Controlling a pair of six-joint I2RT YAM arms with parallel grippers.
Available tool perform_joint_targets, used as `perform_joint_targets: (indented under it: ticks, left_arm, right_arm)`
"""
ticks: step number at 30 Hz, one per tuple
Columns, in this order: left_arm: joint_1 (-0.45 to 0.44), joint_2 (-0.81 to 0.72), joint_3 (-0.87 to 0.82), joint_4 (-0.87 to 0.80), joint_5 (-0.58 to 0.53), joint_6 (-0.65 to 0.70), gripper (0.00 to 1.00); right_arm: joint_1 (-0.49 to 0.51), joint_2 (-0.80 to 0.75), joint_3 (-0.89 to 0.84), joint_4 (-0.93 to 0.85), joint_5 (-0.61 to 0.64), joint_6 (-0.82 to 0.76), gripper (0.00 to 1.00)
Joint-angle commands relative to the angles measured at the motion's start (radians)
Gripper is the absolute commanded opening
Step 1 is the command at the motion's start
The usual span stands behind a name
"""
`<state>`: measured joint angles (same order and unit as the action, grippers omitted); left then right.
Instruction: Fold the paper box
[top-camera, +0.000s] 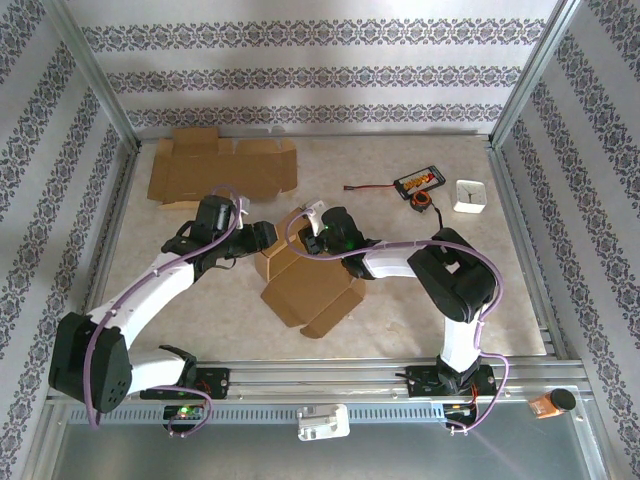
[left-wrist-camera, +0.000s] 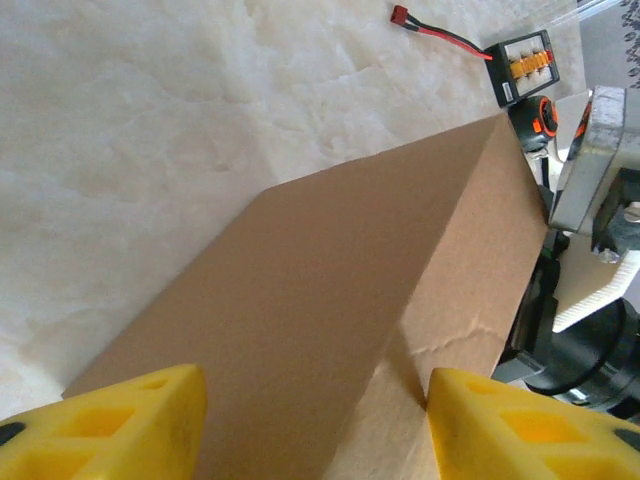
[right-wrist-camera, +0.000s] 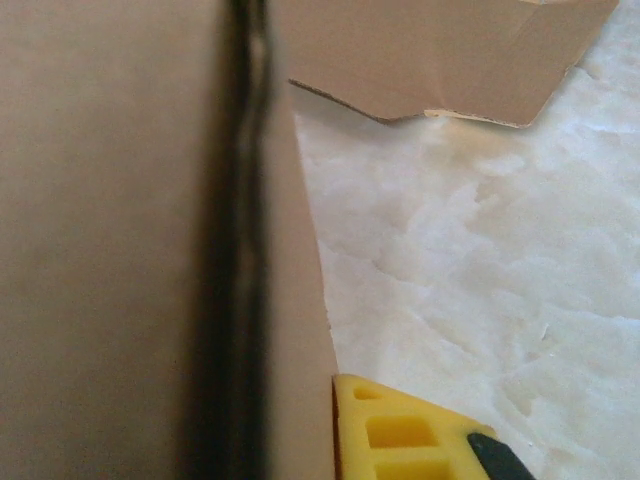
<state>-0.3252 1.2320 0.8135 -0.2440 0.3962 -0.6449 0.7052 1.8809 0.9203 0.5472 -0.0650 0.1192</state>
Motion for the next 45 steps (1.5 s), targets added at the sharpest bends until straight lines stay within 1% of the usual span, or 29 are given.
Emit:
perform_joint_targets:
  ticks: [1,2,6,9,11,13,14,16,19,21,22,26,31,33,36,40,43,45]
  left_arm:
    - [0.002,-0.067,-0.015,-0.02,0.013,-0.016,0.64]
    - [0.002,-0.099,-0.015,-0.024,0.006,-0.013,0.67]
    - [0.003,-0.25,-0.009,-0.039,-0.032,0.022,0.76]
    - [0.002,-0.379,0.004,-0.071,-0.094,0.08,0.8]
    - [0.002,-0.448,0.022,-0.114,-0.156,0.123,0.8]
    - [0.002,-0.496,0.048,-0.17,-0.216,0.175,0.81]
    - [0.002,-0.509,0.059,-0.193,-0.234,0.197,0.81]
    - [0.002,-0.536,0.077,-0.24,-0.274,0.233,0.82]
    - [0.002,-0.563,0.076,-0.276,-0.297,0.256,0.83]
    - [0.002,-0.576,0.068,-0.285,-0.305,0.258,0.84]
    - [0.002,-0.58,0.065,-0.289,-0.304,0.258,0.84]
    - [0.002,-0.582,0.067,-0.312,-0.292,0.261,0.84]
    - [0.002,-0.59,0.036,-0.317,-0.277,0.239,0.84]
    - [0.002,-0.594,0.022,-0.317,-0.272,0.234,0.85]
    - [0.002,-0.598,0.005,-0.314,-0.267,0.23,0.85]
    - [0.002,-0.598,-0.005,-0.309,-0.256,0.233,0.85]
    - [0.002,-0.6,-0.007,-0.309,-0.25,0.236,0.85]
    - [0.003,-0.6,-0.007,-0.308,-0.25,0.238,0.86]
  right_arm:
    - [0.003,-0.005,-0.045,-0.017,0.012,-0.006,0.06]
    - [0.0,-0.034,-0.061,-0.019,0.007,-0.026,0.04]
    - [-0.025,-0.2,-0.113,-0.092,-0.001,-0.143,0.03]
    - [-0.048,-0.364,-0.114,-0.238,0.035,-0.349,0.03]
    - [-0.07,-0.455,-0.065,-0.39,0.039,-0.55,0.03]
    - [-0.1,-0.51,0.045,-0.613,0.023,-0.788,0.02]
    - [-0.107,-0.515,0.103,-0.717,0.049,-0.901,0.01]
    - [-0.098,-0.509,0.23,-0.929,0.139,-1.173,0.01]
    - [-0.045,-0.495,0.294,-1.075,0.305,-1.544,0.01]
    - [-0.012,-0.494,0.291,-1.096,0.362,-1.715,0.01]
    - [0.003,-0.489,0.289,-1.095,0.369,-1.772,0.0]
    - [0.062,-0.46,0.256,-1.056,0.378,-1.915,0.0]
    - [0.169,-0.354,0.17,-0.964,0.381,-2.013,0.0]
    - [0.216,-0.305,0.132,-0.925,0.365,-2.032,0.0]
    - [0.285,-0.215,0.123,-0.907,0.332,-2.01,0.0]
    - [0.345,-0.113,0.114,-0.837,0.383,-2.007,0.15]
    - [0.362,-0.098,0.116,-0.804,0.404,-1.998,0.26]
    - [0.363,-0.114,0.123,-0.823,0.415,-1.993,0.3]
